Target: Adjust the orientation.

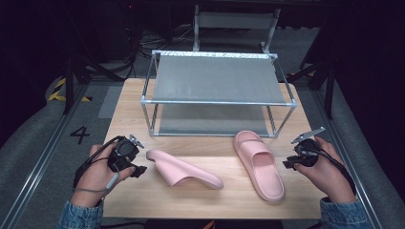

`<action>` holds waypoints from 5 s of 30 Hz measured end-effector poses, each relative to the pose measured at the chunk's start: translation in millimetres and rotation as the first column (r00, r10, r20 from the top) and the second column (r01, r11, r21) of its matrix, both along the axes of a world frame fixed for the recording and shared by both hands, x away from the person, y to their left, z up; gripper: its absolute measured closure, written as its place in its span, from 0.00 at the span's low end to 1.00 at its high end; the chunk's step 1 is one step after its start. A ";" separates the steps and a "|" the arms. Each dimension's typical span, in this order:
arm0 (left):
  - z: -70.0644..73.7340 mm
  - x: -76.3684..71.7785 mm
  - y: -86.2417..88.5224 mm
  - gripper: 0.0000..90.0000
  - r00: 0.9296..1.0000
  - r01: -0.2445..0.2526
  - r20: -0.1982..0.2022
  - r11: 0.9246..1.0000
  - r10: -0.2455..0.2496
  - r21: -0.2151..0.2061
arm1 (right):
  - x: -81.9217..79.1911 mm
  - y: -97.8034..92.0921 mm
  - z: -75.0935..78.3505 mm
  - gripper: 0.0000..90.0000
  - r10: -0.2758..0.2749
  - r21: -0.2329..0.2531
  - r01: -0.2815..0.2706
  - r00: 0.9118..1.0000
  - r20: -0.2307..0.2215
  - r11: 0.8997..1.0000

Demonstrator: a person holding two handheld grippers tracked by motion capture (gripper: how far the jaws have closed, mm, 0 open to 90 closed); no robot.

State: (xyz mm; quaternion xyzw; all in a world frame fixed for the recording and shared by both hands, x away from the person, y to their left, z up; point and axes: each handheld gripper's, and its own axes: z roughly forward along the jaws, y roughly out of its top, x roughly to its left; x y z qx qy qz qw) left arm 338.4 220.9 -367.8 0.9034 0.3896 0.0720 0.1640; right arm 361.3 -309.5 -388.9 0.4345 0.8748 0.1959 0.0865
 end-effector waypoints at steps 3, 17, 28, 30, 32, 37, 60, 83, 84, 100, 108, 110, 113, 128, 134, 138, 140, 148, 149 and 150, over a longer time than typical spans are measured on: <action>2.6 0.5 -1.0 0.51 0.999 -0.002 -0.046 1.000 0.002 -0.007 | -0.8 1.2 -1.1 0.81 -0.005 0.009 0.005 1.000 0.004 1.000; 25.8 -1.0 -35.4 0.72 0.987 0.158 0.013 0.986 -0.158 -0.046 | -11.6 -7.7 -3.0 0.80 -0.039 0.029 0.038 0.999 0.011 0.999; 22.0 7.4 -73.1 1.00 0.950 0.305 -0.044 0.947 -0.310 -0.101 | -24.4 -22.3 -7.2 0.76 -0.086 0.038 0.086 0.996 0.011 0.996; 20.4 8.2 -76.4 1.00 0.947 0.311 -0.045 0.945 -0.317 -0.098 | -25.1 -23.0 -7.4 0.76 -0.090 0.040 0.090 0.996 0.013 0.995; 16.9 10.8 -82.7 1.00 0.943 0.323 -0.046 0.942 -0.328 -0.096 | -26.4 -24.0 -8.5 0.76 -0.095 0.038 0.094 0.995 0.014 0.995; 11.8 14.3 -89.8 1.00 0.937 0.341 -0.049 0.935 -0.347 -0.092 | -28.8 -26.1 -10.2 0.75 -0.091 0.032 0.090 0.996 0.016 0.995; 13.6 26.5 -101.7 0.94 0.950 0.313 0.022 0.945 -0.312 -0.094 | -42.5 -29.4 -12.8 0.73 -0.105 0.016 0.105 0.994 0.033 0.994; 19.0 51.1 -101.9 0.68 0.969 0.159 0.224 0.963 -0.109 -0.219 | -61.4 -45.2 -15.5 0.70 -0.167 0.015 0.166 0.984 0.055 0.986; 17.5 50.6 -104.0 0.66 0.968 0.161 0.225 0.964 -0.113 -0.213 | -61.3 -44.2 -16.4 0.70 -0.166 0.018 0.165 0.985 0.055 0.986; -26.3 52.6 -169.3 0.66 0.937 0.344 0.124 0.921 -0.325 -0.185 | -72.5 -46.8 -27.2 0.70 -0.175 -0.001 0.175 0.984 0.024 0.985; -38.4 57.7 -174.4 0.75 0.948 0.318 0.067 0.941 -0.312 -0.115 | -76.3 -49.6 -30.4 0.70 -0.188 -0.006 0.188 0.982 0.014 0.982; -37.3 57.4 -171.6 0.76 0.954 0.299 0.057 0.950 -0.295 -0.085 | -75.2 -48.9 -30.6 0.70 -0.183 -0.005 0.183 0.983 0.015 0.983; -39.5 55.8 -168.0 0.74 0.961 0.270 0.073 0.962 -0.267 -0.037 | -73.5 -47.4 -30.5 0.70 -0.176 -0.006 0.176 0.984 0.015 0.984; -31.1 27.9 -123.6 0.74 0.984 0.175 -0.009 0.984 -0.176 -0.034 | -39.0 -19.5 -30.3 0.71 -0.073 -0.006 0.073 0.997 0.019 0.997; -29.3 22.7 -100.4 0.73 0.993 0.114 -0.022 0.993 -0.114 -0.030 | -26.0 -7.5 -29.6 0.71 -0.033 -0.004 0.034 0.999 0.023 0.999; -27.7 20.9 -84.3 0.72 0.998 0.058 -0.008 0.998 -0.058 -0.025 | -19.2 -0.4 -30.4 0.70 -0.010 -0.005 0.010 1.000 0.020 1.000; -26.7 20.5 -78.6 0.69 0.999 0.037 0.005 0.999 -0.037 -0.014 | -17.0 2.0 -30.2 0.70 -0.002 -0.006 0.002 1.000 0.022 1.000; -19.4 16.3 -74.6 0.65 0.998 0.057 -0.035 0.995 -0.060 -0.078 | -16.2 -0.5 -29.6 0.70 -0.010 0.000 0.010 1.000 0.020 1.000; -19.1 15.5 -75.7 0.65 0.996 0.065 -0.050 0.995 -0.070 -0.081 | -16.6 -1.5 -29.1 0.70 -0.015 0.006 0.014 1.000 0.022 1.000; -19.6 14.6 -77.3 0.64 0.996 0.062 -0.063 0.994 -0.068 -0.087 | -16.8 -2.3 -28.7 0.70 -0.018 0.006 0.018 1.000 0.022 1.000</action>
